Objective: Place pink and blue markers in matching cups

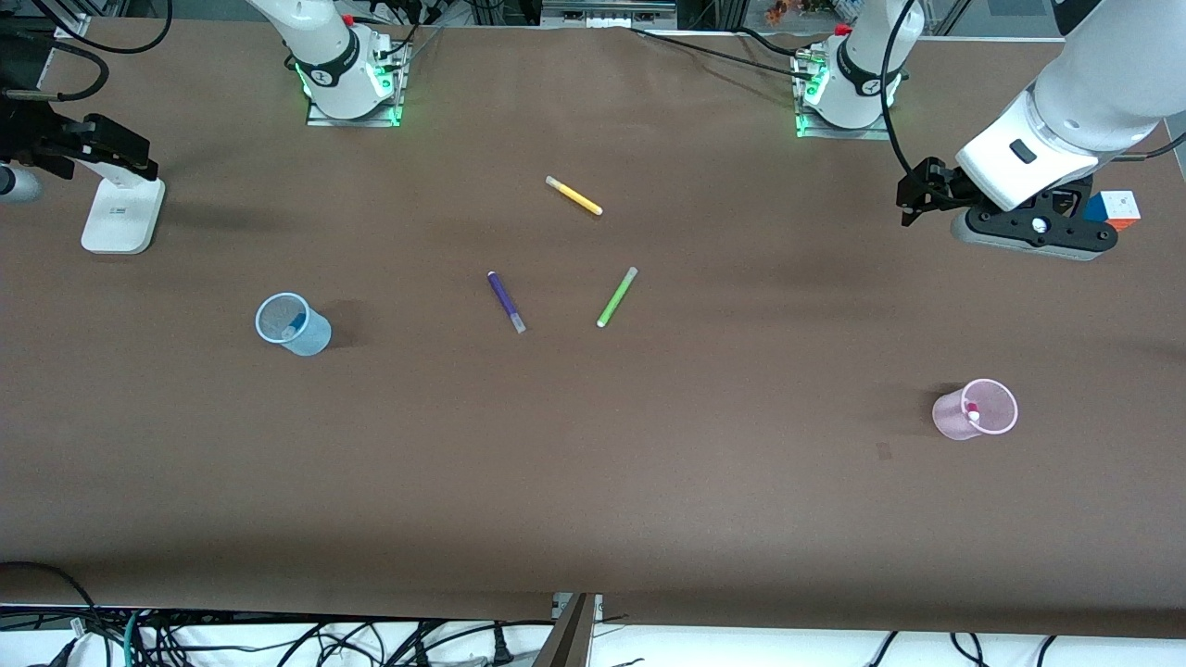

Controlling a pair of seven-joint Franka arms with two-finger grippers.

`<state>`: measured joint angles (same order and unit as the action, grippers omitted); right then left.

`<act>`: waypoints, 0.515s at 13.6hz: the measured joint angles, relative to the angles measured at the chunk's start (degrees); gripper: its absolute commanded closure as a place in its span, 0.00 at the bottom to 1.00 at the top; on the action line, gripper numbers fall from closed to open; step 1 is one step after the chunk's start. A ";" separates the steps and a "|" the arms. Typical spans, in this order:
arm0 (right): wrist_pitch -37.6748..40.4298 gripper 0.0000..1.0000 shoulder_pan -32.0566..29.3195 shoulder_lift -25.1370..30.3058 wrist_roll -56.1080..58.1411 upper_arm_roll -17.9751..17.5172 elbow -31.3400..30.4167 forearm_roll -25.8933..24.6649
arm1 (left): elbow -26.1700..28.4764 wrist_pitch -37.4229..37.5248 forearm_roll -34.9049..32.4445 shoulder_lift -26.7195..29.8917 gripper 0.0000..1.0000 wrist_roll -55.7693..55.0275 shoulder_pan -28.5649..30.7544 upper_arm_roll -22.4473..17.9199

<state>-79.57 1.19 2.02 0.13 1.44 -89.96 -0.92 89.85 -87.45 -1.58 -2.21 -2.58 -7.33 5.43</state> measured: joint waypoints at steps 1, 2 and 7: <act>0.00 0.00 0.00 0.00 0.00 0.00 0.00 0.00 | 0.22 -0.08 0.00 -0.04 0.00 0.04 -0.02 0.00; 0.00 0.00 0.00 0.00 0.00 0.00 0.00 0.00 | 0.45 -0.16 0.00 -0.06 0.00 0.11 -0.02 -0.03; 0.00 0.00 0.00 0.00 0.00 0.00 0.01 0.00 | 0.70 -0.25 0.00 -0.25 0.00 0.59 -0.01 -0.55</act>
<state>-79.57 1.19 2.02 0.13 1.44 -89.95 -0.92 90.55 -87.70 -1.58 -2.46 -1.99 -7.34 4.88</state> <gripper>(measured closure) 0.000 0.000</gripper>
